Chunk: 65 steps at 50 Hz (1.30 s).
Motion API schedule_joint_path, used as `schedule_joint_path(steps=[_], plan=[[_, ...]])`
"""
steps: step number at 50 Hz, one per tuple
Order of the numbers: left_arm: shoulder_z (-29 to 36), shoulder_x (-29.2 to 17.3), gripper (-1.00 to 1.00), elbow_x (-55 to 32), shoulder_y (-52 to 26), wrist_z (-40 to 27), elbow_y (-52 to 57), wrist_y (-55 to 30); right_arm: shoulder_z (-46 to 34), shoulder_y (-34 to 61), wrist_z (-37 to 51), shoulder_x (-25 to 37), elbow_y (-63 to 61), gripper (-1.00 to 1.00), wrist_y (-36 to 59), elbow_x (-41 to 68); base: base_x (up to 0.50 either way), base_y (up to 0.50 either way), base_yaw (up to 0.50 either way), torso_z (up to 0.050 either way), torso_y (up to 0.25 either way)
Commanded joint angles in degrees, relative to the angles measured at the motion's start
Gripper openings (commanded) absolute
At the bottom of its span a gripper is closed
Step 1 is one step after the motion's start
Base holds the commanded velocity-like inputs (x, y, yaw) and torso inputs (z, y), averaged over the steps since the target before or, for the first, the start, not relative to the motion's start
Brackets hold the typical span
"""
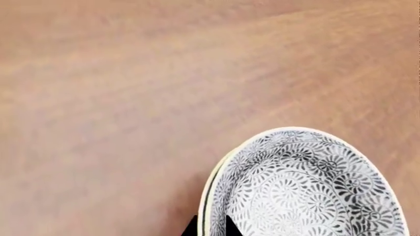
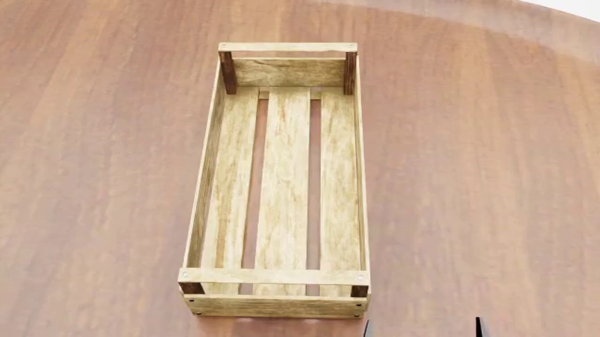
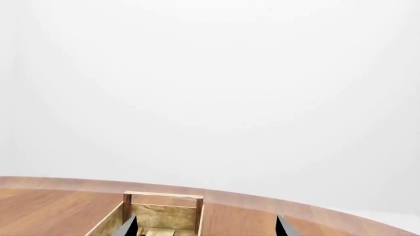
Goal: Stack the right bowl on the left bowl and place them in the tray.
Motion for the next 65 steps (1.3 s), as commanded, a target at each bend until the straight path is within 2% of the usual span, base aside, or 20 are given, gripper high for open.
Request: schedule_joint_path(steps=[1, 8, 18, 29, 39, 52, 65], plan=[[0.3, 1.1, -1.00, 3.1, 1.1, 0.6, 3.0, -0.3, 1.0, 0.0, -0.9, -0.9, -0.2, 1.00, 0.3, -1.0, 0.00, 0.00, 0.00, 0.000, 0.000], [0.3, 0.7, -1.00, 3.3, 4.0, -2.1, 13.7, -0.4, 1.0, -0.1, -0.7, -0.8, -0.6, 1.00, 0.5, -1.0, 0.00, 0.00, 0.00, 0.000, 0.000], [4.1, -1.1, -1.00, 4.0, 2.3, -8.3, 29.8, -3.9, 1.0, -0.1, -0.6, -0.6, -0.7, 1.00, 0.4, -0.7, 0.00, 0.00, 0.00, 0.000, 0.000], [13.0, -1.8, -1.00, 6.2, -7.9, -14.3, 37.9, -9.6, 1.3, -0.2, -0.4, 0.0, -1.0, 1.00, 0.3, -0.1, 0.00, 0.00, 0.00, 0.001, 0.001], [16.7, -2.8, -1.00, 2.2, -14.2, -20.6, 49.5, -15.8, 1.5, -0.4, -0.2, 0.3, -1.3, 1.00, -0.1, 0.2, 0.00, 0.00, 0.00, 0.000, 0.001], [22.5, -2.7, -1.00, 1.4, -23.5, -24.7, 55.5, -20.8, 1.2, -0.4, -0.2, 0.3, -0.6, 1.00, -0.9, 0.7, 0.00, 0.00, 0.00, 0.000, 0.001], [28.5, -1.0, -1.00, 0.8, -37.3, -29.9, 59.4, -26.8, 1.1, -0.4, -0.2, 0.6, 0.2, 1.00, -1.7, 1.3, 0.00, 0.00, 0.00, 0.000, 0.001]])
